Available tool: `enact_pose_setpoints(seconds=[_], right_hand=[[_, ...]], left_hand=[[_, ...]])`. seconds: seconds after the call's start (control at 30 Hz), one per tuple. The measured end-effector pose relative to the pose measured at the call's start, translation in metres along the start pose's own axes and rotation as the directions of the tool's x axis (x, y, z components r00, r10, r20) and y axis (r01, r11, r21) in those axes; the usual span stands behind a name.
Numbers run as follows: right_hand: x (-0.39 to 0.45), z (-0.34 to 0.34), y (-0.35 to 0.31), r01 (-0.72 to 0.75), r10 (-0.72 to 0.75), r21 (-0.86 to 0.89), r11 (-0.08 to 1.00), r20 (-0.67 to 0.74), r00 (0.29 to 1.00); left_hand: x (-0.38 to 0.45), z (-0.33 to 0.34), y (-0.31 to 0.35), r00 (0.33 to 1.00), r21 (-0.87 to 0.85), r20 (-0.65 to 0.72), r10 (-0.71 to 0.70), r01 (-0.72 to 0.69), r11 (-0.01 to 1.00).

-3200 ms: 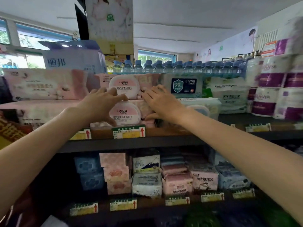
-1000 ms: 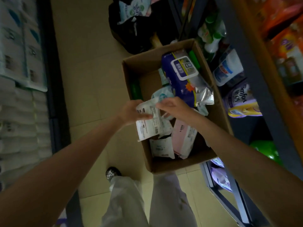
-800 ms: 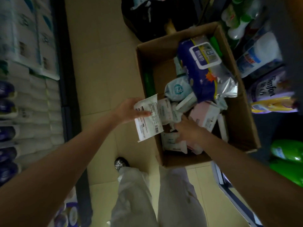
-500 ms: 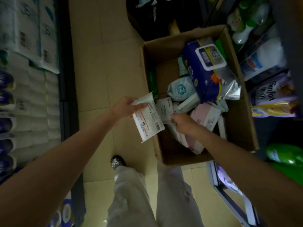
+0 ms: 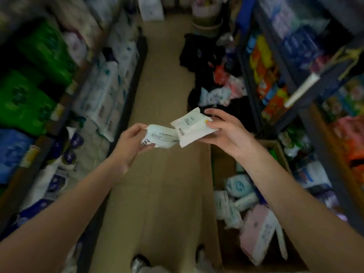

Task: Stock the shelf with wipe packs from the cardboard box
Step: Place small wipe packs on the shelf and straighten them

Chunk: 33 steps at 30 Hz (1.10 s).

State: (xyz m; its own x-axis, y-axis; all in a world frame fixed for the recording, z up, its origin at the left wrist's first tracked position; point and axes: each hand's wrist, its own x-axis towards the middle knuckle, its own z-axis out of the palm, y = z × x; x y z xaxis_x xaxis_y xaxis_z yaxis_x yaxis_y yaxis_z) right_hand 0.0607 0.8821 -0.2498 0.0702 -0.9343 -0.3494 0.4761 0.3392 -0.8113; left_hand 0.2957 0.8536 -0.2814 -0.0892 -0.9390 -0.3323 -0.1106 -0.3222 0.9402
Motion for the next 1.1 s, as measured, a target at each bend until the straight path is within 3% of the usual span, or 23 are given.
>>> enact_pose_setpoints(seconds=[0.1,0.2,0.27,0.37,0.43,0.53,0.6,0.67,0.73,0.8,0.83,0.97,1.03,1.1], right_hand=[[0.015,0.065,-0.025,0.068,-0.073,0.145,0.987,0.028,0.997],[0.025,0.139,-0.047,0.145,-0.151,0.057,0.988,0.113,0.982],[0.028,0.197,-0.056,0.186,-0.202,0.101,0.977,0.183,0.962],[0.025,0.289,-0.061,0.156,-0.245,0.265,0.952,0.347,0.905],[0.016,0.348,-0.06,0.142,-0.214,0.175,0.974,0.521,0.826],[0.003,0.422,-0.059,0.321,-0.119,-0.176,0.93,0.684,0.72],[-0.001,0.462,-0.063,0.502,-0.126,-0.325,0.801,0.728,0.673],[0.001,0.497,-0.071,0.731,-0.164,-0.422,0.536,0.798,0.58],[0.003,0.528,-0.079,0.881,-0.108,-0.403,0.247,0.892,0.438],[0.006,0.557,-0.088,0.947,0.001,-0.315,0.059,0.949,0.315],[0.008,0.571,-0.092,0.962,0.062,-0.272,0.002,0.961,0.271],[0.018,0.623,-0.104,0.965,0.192,-0.202,-0.17,0.953,0.233],[0.029,0.647,-0.108,0.967,0.121,-0.165,-0.195,0.974,0.191],[0.043,0.667,-0.115,0.967,-0.021,-0.211,-0.144,0.977,0.21]], left_hand=[[-0.009,-0.071,0.047,0.972,0.08,0.013,0.236,-0.236,0.968],[-0.027,-0.15,0.1,0.889,0.275,0.02,0.457,-0.445,0.852],[-0.043,-0.197,0.133,0.852,0.366,0.017,0.524,-0.493,0.79],[-0.068,-0.255,0.173,0.814,0.282,-0.081,0.575,-0.535,0.797],[-0.081,-0.285,0.194,0.792,0.159,-0.139,0.595,-0.575,0.803],[-0.105,-0.323,0.222,0.762,-0.012,-0.27,0.588,-0.613,0.79],[-0.12,-0.347,0.236,0.746,-0.028,-0.327,0.58,-0.622,0.783],[-0.134,-0.375,0.249,0.731,-0.019,-0.344,0.59,-0.633,0.774],[-0.146,-0.4,0.262,0.727,0.0,-0.356,0.587,-0.628,0.778],[-0.153,-0.42,0.271,0.726,0.044,-0.342,0.597,-0.622,0.782],[-0.156,-0.428,0.276,0.732,0.057,-0.319,0.602,-0.619,0.783],[-0.161,-0.454,0.297,0.768,0.163,-0.249,0.59,-0.568,0.807],[-0.165,-0.47,0.309,0.75,0.152,-0.303,0.588,-0.571,0.807],[-0.17,-0.489,0.322,0.692,0.13,-0.381,0.613,-0.616,0.777]])
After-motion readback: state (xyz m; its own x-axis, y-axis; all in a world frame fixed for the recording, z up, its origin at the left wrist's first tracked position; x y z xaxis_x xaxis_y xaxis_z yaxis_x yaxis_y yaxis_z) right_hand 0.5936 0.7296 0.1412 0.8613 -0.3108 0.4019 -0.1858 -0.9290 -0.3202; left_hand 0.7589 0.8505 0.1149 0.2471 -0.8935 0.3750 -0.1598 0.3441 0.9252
